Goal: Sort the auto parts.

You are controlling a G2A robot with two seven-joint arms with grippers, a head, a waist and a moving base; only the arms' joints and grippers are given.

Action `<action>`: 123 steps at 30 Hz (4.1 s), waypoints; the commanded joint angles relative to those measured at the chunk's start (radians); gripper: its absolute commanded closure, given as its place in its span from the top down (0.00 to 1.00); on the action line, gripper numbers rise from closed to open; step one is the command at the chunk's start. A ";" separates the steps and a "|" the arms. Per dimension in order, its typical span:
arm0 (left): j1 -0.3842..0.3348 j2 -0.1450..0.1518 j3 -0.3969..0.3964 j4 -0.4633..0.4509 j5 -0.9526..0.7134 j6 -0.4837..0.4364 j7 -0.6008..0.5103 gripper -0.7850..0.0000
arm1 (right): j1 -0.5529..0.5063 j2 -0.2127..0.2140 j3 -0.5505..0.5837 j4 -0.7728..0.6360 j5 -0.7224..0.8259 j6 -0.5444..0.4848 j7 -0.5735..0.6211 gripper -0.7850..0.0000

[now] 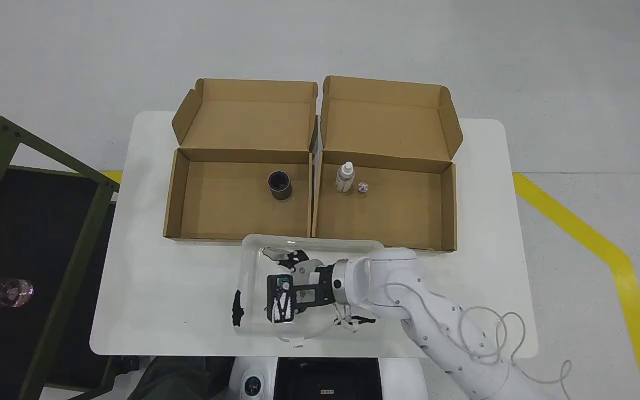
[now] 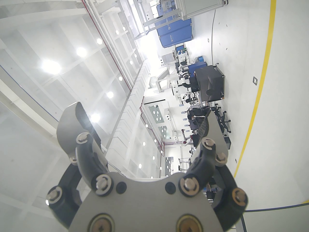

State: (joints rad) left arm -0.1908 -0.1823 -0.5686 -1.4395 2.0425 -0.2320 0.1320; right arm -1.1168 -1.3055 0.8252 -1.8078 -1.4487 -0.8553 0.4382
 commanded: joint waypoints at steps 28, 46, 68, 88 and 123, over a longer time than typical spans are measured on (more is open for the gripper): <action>0.000 0.000 0.000 0.000 0.000 0.000 0.000 1.00 | -0.021 0.020 -0.068 0.103 -0.085 -0.026 -0.022 0.74; 0.000 0.000 0.000 0.000 0.000 0.000 0.000 1.00 | 0.010 0.014 -0.104 0.169 -0.072 -0.010 -0.048 0.15; 0.000 0.000 0.000 0.000 0.000 0.000 0.000 1.00 | 0.014 0.027 -0.021 0.063 0.077 0.025 -0.116 0.00; 0.000 0.000 0.000 0.000 0.000 0.000 0.000 1.00 | -0.008 0.054 0.131 -0.034 0.339 0.004 -0.197 0.00; 0.000 0.000 0.000 0.000 0.000 0.000 0.000 1.00 | 0.192 0.029 0.081 0.143 0.377 0.175 -0.127 0.00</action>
State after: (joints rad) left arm -0.1908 -0.1823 -0.5686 -1.4395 2.0425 -0.2320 0.1320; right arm -0.9359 -1.2746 0.9131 -1.6722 -1.0661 -0.6818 0.3007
